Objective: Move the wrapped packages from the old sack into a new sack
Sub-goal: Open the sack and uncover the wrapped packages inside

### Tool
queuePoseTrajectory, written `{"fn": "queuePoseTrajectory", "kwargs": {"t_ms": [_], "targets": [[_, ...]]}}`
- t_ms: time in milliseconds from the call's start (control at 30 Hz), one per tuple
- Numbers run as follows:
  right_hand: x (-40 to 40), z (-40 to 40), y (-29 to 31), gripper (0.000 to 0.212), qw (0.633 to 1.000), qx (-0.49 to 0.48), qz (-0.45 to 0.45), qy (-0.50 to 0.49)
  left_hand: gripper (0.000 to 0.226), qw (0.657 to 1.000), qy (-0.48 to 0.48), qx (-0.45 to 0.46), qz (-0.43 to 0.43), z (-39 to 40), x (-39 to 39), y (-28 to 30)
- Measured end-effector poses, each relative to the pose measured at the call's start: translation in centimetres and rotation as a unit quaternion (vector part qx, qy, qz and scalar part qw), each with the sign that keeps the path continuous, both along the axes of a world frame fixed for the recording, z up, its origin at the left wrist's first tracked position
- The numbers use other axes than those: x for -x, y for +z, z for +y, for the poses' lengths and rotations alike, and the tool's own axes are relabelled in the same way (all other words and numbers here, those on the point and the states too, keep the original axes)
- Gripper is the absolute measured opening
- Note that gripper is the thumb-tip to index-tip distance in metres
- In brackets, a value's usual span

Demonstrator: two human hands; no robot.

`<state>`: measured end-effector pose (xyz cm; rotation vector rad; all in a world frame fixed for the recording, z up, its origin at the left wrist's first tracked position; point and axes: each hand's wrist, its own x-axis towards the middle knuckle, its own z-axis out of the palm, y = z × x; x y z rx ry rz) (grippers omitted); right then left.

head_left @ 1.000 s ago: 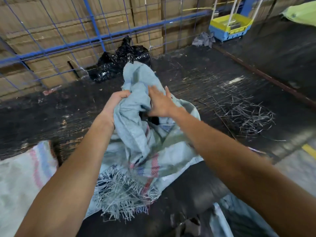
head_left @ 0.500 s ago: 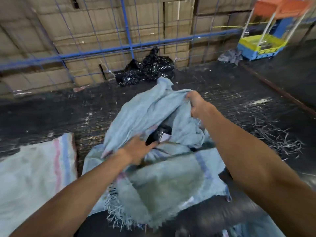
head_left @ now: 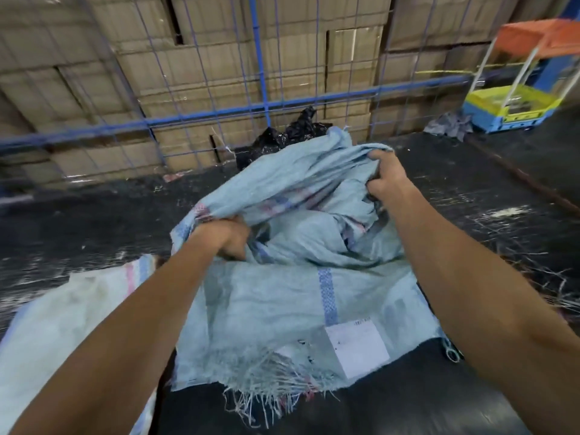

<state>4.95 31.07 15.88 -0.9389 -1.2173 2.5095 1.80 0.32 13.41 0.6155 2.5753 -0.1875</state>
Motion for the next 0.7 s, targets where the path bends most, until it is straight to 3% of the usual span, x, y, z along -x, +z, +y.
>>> {"fn": "queuePoseTrajectory", "kwargs": {"t_ms": [67, 133, 200, 233, 300, 333, 400, 433, 467, 500, 567, 600, 633, 700], "targets": [[-0.7, -1.1, -1.2, 0.013, 0.996, -0.052, -0.038, 0.062, 0.069, 0.975, -0.015, -0.162, -0.154, 2.8, -1.7, 0.0], [-1.4, -2.1, -3.3, 0.012, 0.991, -0.055, -0.053, 0.114, 0.1, 0.924, 0.004, -0.318, -0.212, 6.4, -4.3, -0.3], [-1.7, -3.0, -4.6, 0.012, 0.991, -0.033, -0.052, 0.119, 0.12, 0.934, -0.021, -0.302, -0.191, 9.5, -6.2, -2.6], [-1.4, -3.2, -5.2, 0.012, 0.99, -0.045, -0.059, 0.12, 0.106, 0.95, -0.022, -0.269, -0.159, 10.5, -6.9, -4.7], [-1.0, -2.7, -5.4, 0.034, 0.977, -0.142, -0.069, 0.144, 0.047, 0.948, 0.053, -0.309, -0.056, 11.2, -7.2, -7.8], [-1.3, -2.1, -5.1, 0.056, 0.955, -0.234, -0.092, 0.159, 0.029, 0.927, 0.105, -0.359, -0.004, 11.2, -6.9, -8.5], [-4.0, -1.8, -2.9, 0.102, 0.825, -0.472, -0.234, 0.205, 0.017, 0.876, 0.205, -0.433, 0.046, 10.8, -5.4, -7.9], [-5.5, -1.8, -2.4, 0.11, 0.777, -0.512, -0.278, 0.238, 0.019, 0.865, 0.234, -0.438, 0.069, 10.7, -4.6, -7.4], [-6.6, -2.1, -2.2, 0.109, 0.784, -0.468, -0.288, 0.289, 0.024, 0.867, 0.243, -0.423, 0.106, 10.8, -4.1, -6.6], [-7.5, -2.5, -2.2, 0.105, 0.823, -0.368, -0.271, 0.338, 0.03, 0.871, 0.227, -0.416, 0.128, 11.0, -4.2, -5.9], [-8.4, -3.7, -3.4, 0.091, 0.902, -0.142, -0.216, 0.345, 0.038, 0.895, 0.099, -0.431, 0.058, 12.3, -5.9, -4.7], [-8.2, -4.1, -4.7, 0.069, 0.928, -0.085, -0.175, 0.319, 0.036, 0.907, 0.017, -0.421, -0.009, 12.8, -7.1, -4.6], [-7.8, -4.3, -5.7, 0.041, 0.943, -0.076, -0.149, 0.288, 0.031, 0.913, -0.063, -0.396, -0.07, 13.0, -8.2, -4.7], [-7.2, -4.3, -7.8, 0.019, 0.97, -0.091, -0.126, 0.189, 0.028, 0.916, -0.179, -0.351, -0.08, 11.6, -9.1, -4.3]]}}
